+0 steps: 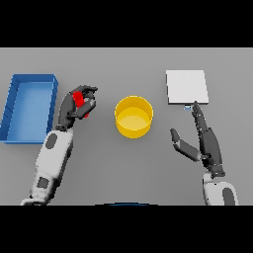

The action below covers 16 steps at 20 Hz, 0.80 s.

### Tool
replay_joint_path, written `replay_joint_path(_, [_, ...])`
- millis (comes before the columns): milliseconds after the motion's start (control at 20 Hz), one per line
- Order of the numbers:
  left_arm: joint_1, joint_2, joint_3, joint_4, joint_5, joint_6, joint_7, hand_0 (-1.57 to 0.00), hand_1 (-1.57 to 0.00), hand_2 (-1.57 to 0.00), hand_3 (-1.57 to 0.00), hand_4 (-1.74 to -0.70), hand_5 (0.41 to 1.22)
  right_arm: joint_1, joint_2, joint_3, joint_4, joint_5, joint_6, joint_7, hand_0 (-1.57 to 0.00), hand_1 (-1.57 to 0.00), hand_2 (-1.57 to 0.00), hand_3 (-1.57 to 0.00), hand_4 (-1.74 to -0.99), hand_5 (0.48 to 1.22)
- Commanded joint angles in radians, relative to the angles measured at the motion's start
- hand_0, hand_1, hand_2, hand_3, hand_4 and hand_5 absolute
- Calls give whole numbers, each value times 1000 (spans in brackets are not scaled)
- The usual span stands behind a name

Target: Pick up the red beaker and tilt it to pour out 1 green nut into yellow bowl. Pick up the yellow bowl and place it on the metallic measuring scale.

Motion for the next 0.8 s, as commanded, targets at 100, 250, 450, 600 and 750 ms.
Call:
replay_joint_path(100, [-10, 3, -39, 7, -68, 44, -10, -1049, -1067, -1106, -1058, -1589, 1079, -14, -1, -11, 25, -7, -1, 5, 1, 1, 1, 1, -1239, 648])
replay_joint_path(250, [-17, 3, -41, 17, -61, 37, -19, -1304, -1313, -1333, -1237, -1597, 1148, -21, 6, -3, 15, -15, 7, -1, 1, 1, 1, 1, -1250, 647])
replay_joint_path(450, [-11, 0, -18, -7, -15, -2, -39, -1462, -1465, -1473, -1434, -1614, 1165, -9, 7, -4, 22, -7, 1, -7, 1, 1, 1, 1, -1245, 642])
replay_joint_path(600, [-17, 2, 2, -51, 47, -46, -38, -1515, -1517, -1521, -1501, -1676, 1144, 5, -3, -1, 7, -4, 7, -21, 1, 1, 1, 1, -1238, 643])
replay_joint_path(750, [-23, 19, -13, -122, 64, -61, 13, -1542, -1543, -1545, -1535, -1708, 1132, -13, 2, 1, 21, 2, 2, -9, 1, 1, 1, 1, -1228, 645])
